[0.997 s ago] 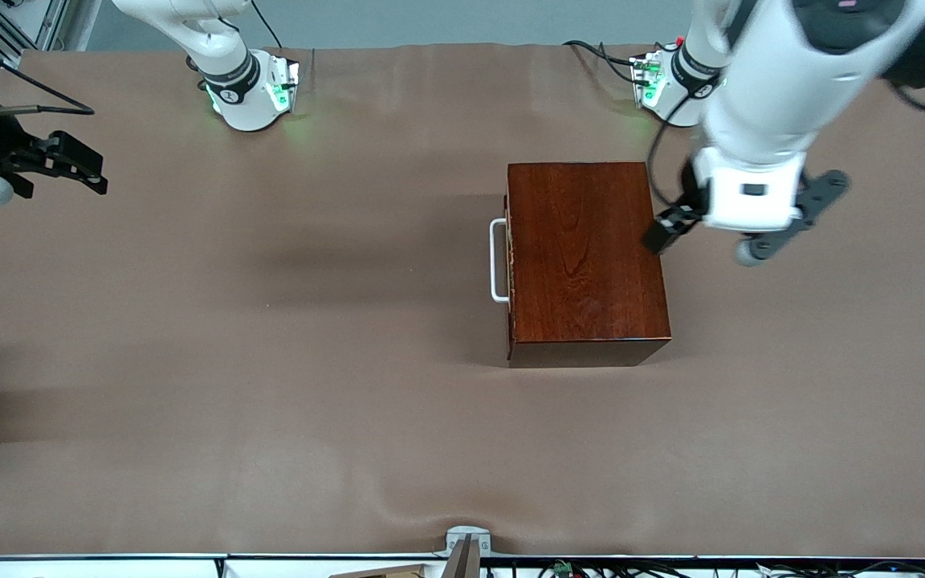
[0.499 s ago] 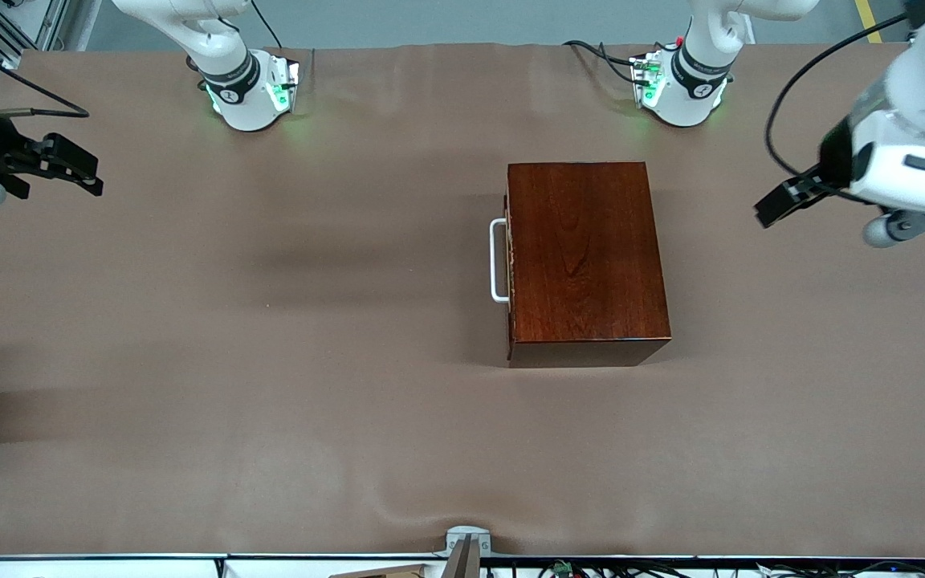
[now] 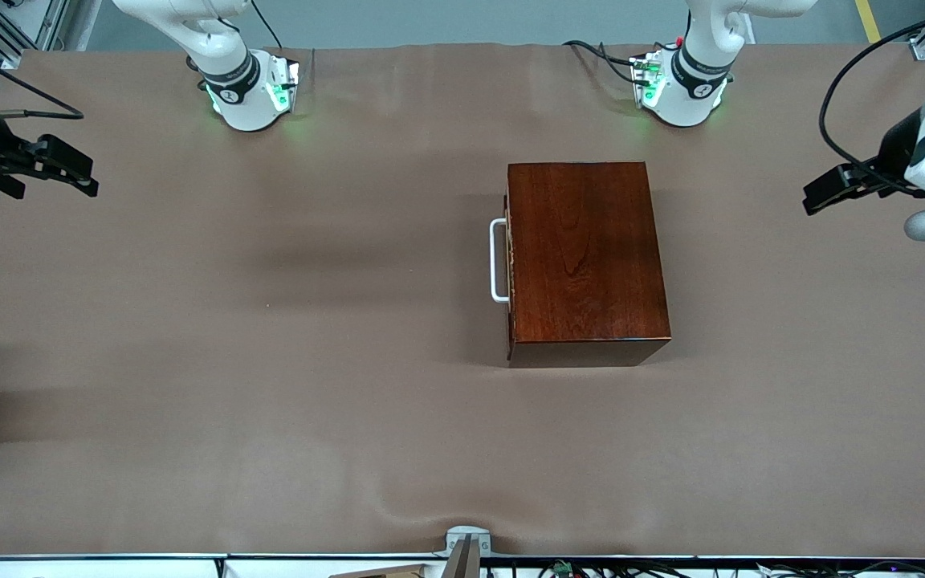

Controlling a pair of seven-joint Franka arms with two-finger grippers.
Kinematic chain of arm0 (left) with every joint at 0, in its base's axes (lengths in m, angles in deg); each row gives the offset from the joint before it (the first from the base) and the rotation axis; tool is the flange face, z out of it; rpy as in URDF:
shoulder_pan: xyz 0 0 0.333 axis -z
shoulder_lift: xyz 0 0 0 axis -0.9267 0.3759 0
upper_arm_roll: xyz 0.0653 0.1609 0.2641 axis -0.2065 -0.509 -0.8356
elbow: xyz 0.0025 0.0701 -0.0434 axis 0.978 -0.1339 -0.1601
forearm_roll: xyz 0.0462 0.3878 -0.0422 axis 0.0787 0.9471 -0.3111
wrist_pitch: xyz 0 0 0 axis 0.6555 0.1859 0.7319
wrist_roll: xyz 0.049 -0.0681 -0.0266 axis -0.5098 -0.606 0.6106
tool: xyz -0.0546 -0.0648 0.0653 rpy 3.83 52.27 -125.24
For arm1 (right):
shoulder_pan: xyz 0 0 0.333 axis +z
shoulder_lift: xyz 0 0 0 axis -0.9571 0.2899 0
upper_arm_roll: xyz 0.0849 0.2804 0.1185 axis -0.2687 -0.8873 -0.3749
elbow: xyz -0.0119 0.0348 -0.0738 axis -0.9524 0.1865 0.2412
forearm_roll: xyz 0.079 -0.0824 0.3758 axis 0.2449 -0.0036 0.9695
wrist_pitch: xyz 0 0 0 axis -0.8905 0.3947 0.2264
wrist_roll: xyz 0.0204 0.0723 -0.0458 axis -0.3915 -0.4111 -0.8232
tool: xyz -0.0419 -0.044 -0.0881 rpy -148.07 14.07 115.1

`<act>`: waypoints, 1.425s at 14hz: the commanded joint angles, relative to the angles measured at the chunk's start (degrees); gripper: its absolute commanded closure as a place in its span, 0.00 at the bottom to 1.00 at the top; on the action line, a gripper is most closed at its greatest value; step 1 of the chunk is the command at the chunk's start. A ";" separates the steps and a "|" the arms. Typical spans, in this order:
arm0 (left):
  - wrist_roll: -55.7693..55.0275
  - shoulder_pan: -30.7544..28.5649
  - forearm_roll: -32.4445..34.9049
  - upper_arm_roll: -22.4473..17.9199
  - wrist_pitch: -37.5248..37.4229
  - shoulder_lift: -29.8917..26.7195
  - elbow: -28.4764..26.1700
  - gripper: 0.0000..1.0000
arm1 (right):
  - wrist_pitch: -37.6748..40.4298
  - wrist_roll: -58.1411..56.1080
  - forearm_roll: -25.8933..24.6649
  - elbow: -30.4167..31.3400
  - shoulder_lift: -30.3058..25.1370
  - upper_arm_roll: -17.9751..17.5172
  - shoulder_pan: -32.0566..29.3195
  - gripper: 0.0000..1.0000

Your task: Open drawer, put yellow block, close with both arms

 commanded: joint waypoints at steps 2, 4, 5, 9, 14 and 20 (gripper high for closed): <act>6.36 -6.90 1.07 6.49 3.85 -6.03 -7.42 0.00 | -0.45 -0.83 1.09 0.97 -1.08 -0.72 -1.43 0.00; 6.54 -10.86 1.07 10.71 4.03 -7.71 -9.36 0.00 | -0.45 -0.83 1.09 0.97 -1.00 -0.72 -1.43 0.00; 6.54 -11.57 1.07 11.86 4.47 -8.67 -10.50 0.00 | -0.45 -0.83 1.09 0.97 -1.08 -0.72 -1.43 0.00; 8.12 -11.41 0.55 12.66 5.26 -10.61 -12.27 0.00 | -0.45 -0.74 1.09 0.97 -1.00 -0.72 -1.43 0.00; 8.57 -11.40 -1.03 12.84 4.74 -9.74 -9.11 0.00 | -0.45 -0.74 1.09 1.06 -1.00 -0.72 -1.43 0.00; 8.39 -11.40 -1.39 12.66 4.74 -9.12 -9.19 0.00 | -0.45 -0.83 1.09 0.97 -1.00 -0.72 -1.34 0.00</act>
